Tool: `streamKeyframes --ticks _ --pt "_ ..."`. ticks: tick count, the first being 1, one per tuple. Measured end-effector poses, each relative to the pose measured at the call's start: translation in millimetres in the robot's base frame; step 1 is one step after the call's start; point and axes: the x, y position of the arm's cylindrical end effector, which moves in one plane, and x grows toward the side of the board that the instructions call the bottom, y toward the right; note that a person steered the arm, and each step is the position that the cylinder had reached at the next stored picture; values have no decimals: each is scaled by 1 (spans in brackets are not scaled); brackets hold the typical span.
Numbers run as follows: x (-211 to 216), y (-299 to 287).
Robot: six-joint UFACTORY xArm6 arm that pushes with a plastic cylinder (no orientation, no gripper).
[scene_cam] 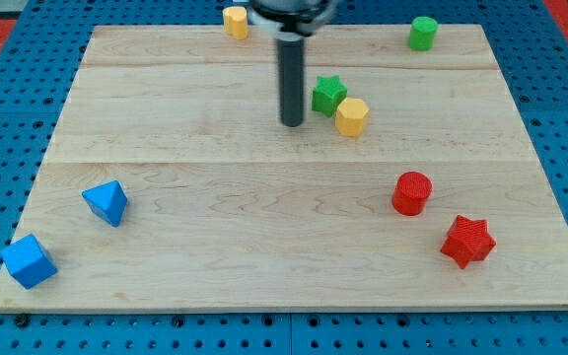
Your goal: Push the green star towards the green circle
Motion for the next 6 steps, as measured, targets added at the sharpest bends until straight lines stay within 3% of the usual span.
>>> streamKeyframes --ticks 2,4,6 --pt "-42 39" --pt "-54 -18" --pt "-80 62"
